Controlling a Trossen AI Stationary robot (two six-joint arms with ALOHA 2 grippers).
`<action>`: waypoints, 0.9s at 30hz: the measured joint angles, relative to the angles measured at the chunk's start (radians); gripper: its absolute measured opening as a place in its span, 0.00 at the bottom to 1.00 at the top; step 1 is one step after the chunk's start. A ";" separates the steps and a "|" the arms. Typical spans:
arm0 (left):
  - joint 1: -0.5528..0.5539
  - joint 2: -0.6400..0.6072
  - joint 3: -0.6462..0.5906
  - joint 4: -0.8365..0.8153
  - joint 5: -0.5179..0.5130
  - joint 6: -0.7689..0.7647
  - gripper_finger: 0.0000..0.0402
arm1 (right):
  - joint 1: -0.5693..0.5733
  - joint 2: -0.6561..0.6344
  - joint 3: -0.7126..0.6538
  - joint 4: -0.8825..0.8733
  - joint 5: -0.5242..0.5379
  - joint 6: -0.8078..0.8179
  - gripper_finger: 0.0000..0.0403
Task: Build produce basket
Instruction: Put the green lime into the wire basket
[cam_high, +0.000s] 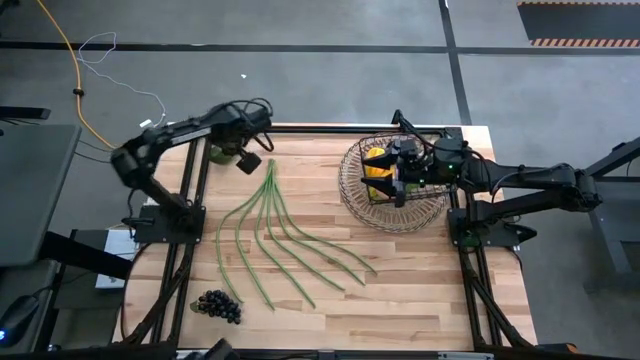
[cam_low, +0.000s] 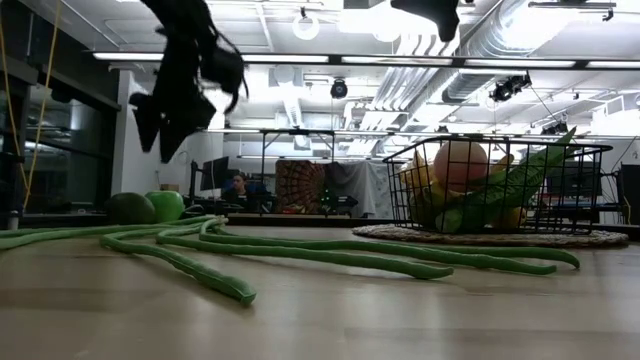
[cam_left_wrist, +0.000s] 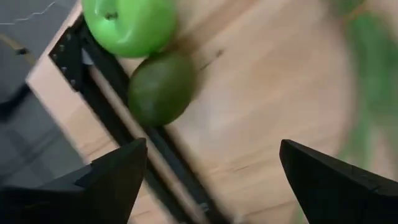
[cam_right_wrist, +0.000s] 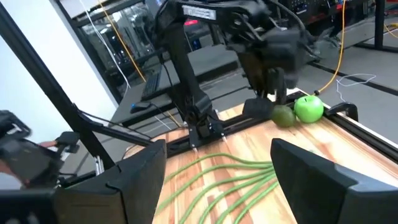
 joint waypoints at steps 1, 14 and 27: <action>0.010 0.031 0.000 -0.010 -0.021 0.016 0.88 | 0.000 0.000 0.000 -0.005 0.000 0.000 0.69; 0.121 0.328 0.000 -0.036 -0.075 0.052 0.88 | 0.000 0.000 0.000 -0.046 0.000 -0.024 0.69; 0.101 0.365 0.002 0.044 -0.186 0.022 0.88 | 0.000 0.000 0.000 -0.046 0.001 -0.035 0.69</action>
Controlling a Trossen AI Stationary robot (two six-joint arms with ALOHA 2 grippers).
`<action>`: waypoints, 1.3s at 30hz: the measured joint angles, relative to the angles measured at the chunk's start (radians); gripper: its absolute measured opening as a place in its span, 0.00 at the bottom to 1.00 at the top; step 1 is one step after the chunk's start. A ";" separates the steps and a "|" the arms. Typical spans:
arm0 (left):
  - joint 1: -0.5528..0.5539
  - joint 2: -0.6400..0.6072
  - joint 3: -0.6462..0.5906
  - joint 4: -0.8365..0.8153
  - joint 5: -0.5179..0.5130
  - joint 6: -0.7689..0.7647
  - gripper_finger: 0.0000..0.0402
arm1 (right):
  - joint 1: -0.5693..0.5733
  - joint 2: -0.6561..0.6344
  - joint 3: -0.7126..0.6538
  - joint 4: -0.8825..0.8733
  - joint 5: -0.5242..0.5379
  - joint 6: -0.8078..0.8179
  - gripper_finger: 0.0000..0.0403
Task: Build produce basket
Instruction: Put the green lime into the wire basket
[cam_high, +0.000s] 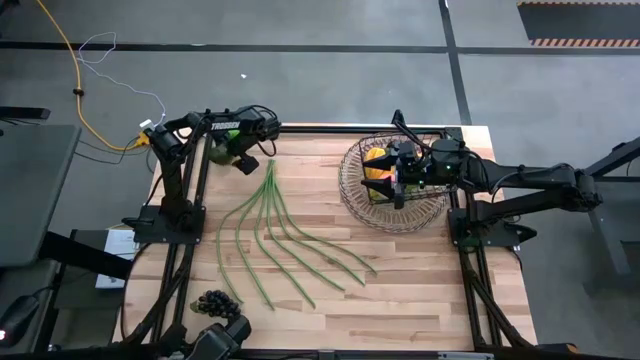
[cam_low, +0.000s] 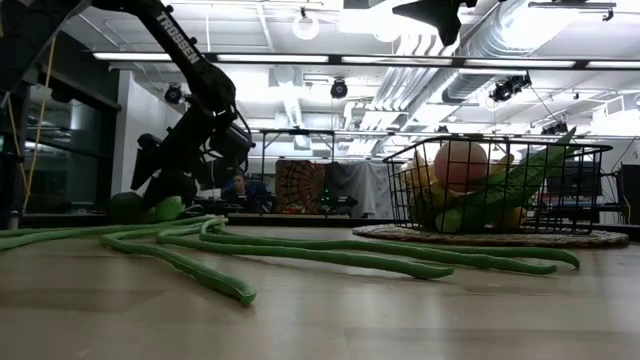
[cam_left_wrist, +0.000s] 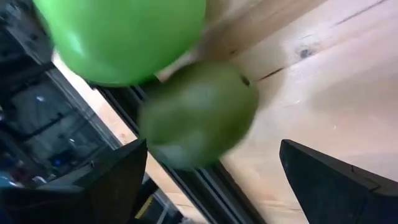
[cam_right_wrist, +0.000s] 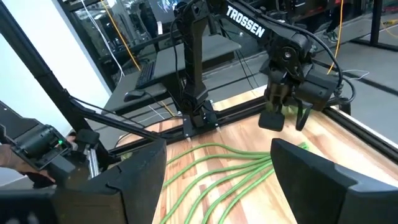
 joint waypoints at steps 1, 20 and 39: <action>-0.002 0.000 0.000 0.000 -0.011 0.008 0.88 | 0.000 0.000 0.000 0.000 0.004 -0.009 0.69; -0.001 0.070 0.000 -0.029 0.017 0.062 0.87 | 0.000 0.000 0.000 -0.049 0.018 -0.018 0.69; 0.003 0.083 -0.035 -0.124 0.062 -0.036 0.68 | 0.000 0.000 0.000 -0.055 0.071 -0.028 0.69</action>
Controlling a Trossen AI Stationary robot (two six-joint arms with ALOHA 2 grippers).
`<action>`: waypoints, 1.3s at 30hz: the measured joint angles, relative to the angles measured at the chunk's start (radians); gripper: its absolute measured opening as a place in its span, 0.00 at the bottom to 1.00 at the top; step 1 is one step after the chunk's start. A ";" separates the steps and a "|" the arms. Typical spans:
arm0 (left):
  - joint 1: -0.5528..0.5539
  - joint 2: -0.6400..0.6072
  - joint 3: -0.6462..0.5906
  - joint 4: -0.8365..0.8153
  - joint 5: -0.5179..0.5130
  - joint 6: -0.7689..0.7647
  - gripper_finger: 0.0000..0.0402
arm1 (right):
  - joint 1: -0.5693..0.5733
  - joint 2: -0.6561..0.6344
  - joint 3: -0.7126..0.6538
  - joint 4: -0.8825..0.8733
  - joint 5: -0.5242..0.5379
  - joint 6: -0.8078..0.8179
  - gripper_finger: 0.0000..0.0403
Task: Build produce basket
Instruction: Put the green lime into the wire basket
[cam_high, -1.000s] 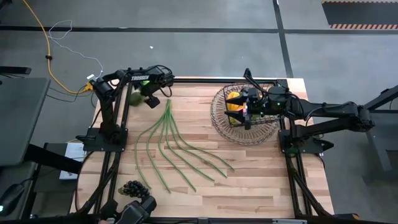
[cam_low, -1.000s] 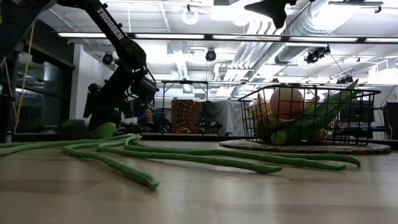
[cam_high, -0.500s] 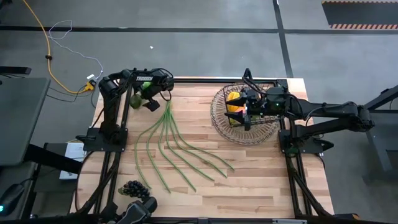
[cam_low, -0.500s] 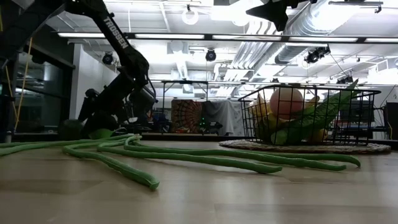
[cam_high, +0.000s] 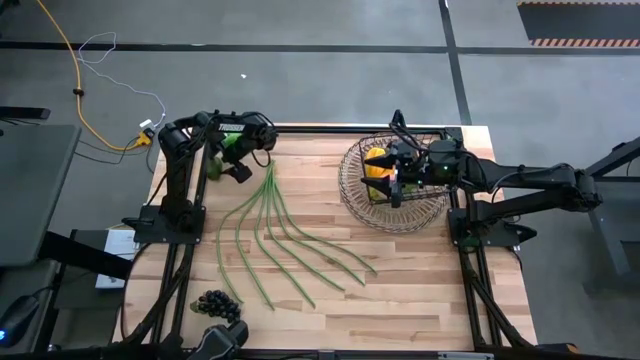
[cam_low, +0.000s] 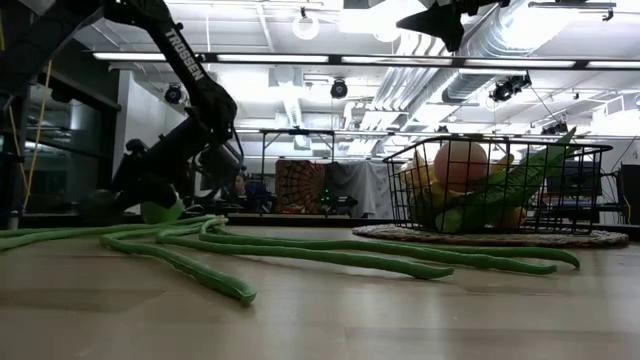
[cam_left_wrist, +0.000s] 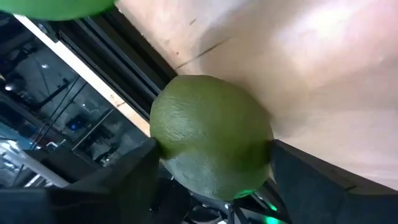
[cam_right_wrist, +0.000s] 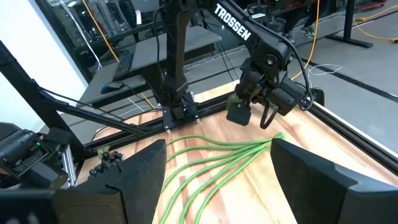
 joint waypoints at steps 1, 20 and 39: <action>0.000 0.000 -0.002 -0.003 0.000 0.000 0.65 | 0.000 0.000 0.000 -0.004 0.000 0.000 0.69; -0.046 -0.172 0.046 0.096 0.119 0.064 0.28 | 0.000 0.000 0.000 -0.044 0.000 0.002 0.69; -0.210 -0.481 0.050 0.027 0.292 0.169 0.57 | 0.000 0.000 0.000 -0.049 0.000 0.003 0.69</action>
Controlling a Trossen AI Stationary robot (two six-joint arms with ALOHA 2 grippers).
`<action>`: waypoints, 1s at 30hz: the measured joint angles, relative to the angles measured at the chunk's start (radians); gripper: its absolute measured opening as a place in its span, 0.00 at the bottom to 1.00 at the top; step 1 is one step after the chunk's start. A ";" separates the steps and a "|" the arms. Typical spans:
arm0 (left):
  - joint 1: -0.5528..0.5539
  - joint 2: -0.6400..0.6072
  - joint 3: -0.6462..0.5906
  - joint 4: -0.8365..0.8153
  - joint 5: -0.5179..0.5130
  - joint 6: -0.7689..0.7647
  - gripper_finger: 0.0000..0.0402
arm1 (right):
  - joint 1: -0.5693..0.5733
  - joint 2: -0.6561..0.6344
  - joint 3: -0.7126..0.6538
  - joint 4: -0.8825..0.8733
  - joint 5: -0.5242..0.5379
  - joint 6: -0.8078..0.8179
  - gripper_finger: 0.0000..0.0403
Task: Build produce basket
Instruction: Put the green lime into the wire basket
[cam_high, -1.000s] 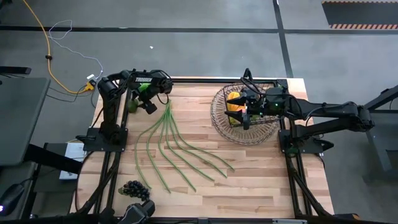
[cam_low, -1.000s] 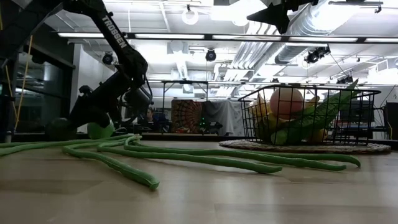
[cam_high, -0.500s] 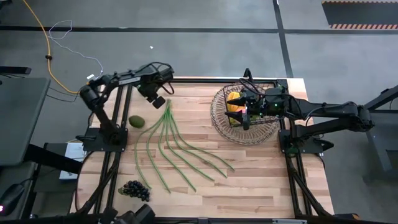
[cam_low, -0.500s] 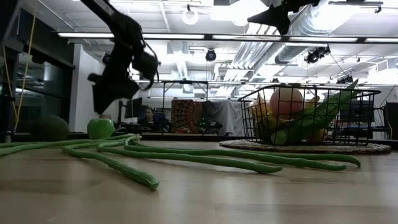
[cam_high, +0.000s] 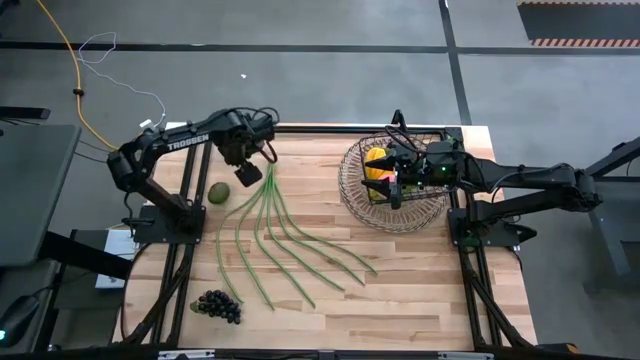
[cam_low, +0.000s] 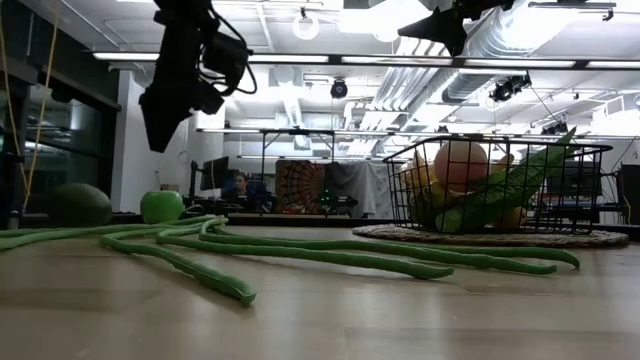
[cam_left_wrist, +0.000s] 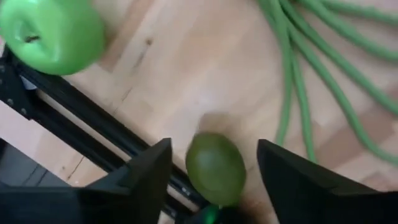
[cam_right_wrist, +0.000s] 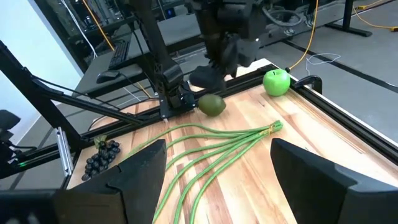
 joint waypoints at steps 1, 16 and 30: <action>-0.010 0.000 -0.001 -0.009 -0.001 0.008 0.61 | 0.000 0.000 0.000 0.000 0.000 0.000 0.69; -0.053 -0.054 -0.238 0.022 -0.013 -0.142 0.83 | 0.000 0.000 0.000 -0.023 0.000 0.000 0.69; 0.027 -0.076 -0.396 0.122 -0.092 0.129 0.83 | 0.000 0.000 0.000 -0.023 0.011 0.038 0.69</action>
